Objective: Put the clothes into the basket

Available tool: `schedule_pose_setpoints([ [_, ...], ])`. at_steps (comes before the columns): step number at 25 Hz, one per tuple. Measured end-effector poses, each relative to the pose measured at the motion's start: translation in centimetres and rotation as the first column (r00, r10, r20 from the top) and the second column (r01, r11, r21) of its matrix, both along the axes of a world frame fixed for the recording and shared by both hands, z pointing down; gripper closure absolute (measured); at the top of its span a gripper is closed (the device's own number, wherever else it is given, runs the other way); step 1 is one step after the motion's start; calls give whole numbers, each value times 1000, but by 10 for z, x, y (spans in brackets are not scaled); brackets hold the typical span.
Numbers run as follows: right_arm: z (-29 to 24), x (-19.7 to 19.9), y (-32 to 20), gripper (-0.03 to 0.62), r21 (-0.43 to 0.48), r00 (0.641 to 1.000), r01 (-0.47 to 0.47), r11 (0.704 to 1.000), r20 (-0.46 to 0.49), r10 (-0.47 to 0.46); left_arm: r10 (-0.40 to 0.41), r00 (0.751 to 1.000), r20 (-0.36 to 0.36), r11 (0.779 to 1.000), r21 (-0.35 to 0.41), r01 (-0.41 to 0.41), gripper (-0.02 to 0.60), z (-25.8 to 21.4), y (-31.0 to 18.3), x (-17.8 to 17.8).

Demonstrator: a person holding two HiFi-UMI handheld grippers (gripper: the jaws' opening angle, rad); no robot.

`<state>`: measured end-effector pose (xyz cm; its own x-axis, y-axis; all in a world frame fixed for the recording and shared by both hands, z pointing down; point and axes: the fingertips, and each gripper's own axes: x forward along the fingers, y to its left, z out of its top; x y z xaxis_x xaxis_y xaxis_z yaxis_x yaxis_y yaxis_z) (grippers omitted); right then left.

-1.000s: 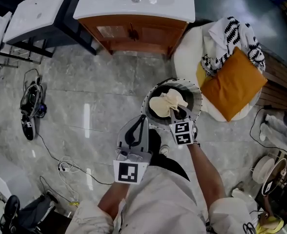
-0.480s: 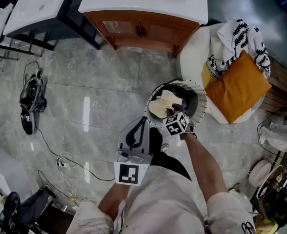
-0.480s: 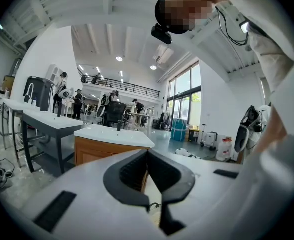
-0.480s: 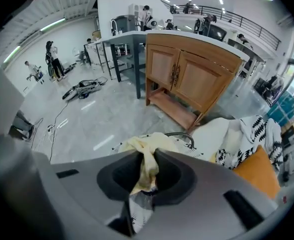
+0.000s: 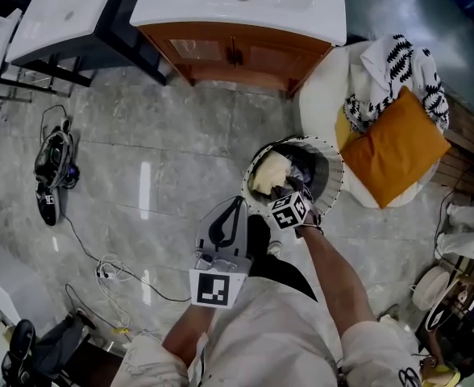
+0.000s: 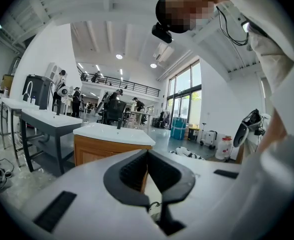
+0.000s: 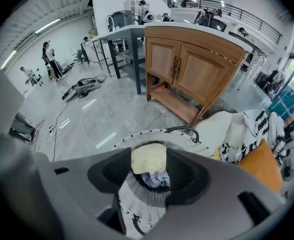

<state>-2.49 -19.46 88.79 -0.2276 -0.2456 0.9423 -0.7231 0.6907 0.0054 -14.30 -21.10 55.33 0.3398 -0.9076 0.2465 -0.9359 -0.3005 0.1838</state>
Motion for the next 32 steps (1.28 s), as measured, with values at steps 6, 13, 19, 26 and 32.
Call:
schedule_pose_setpoints([
  [6, 3, 16, 16, 393, -39, 998, -67, 997, 13, 67, 27, 1000, -7, 1000, -1, -28, 577, 1, -4, 10],
  [13, -13, 41, 43, 396, -57, 974, -208, 976, 77, 212, 80, 997, -17, 997, 14, -80, 577, -4, -11, 25],
  [19, -51, 65, 59, 399, -36, 915, -367, 929, 168, 368, 172, 985, -10, 984, 41, -171, 576, -14, -20, 55],
  [26, -120, 91, 55, 399, 115, 866, -462, 879, 271, 420, 300, 954, -3, 951, 77, -299, 577, -31, -27, 101],
  [32, -189, 122, 44, 401, 233, 808, -556, 798, 379, 452, 373, 928, -1, 923, 103, -371, 577, -48, -27, 133],
])
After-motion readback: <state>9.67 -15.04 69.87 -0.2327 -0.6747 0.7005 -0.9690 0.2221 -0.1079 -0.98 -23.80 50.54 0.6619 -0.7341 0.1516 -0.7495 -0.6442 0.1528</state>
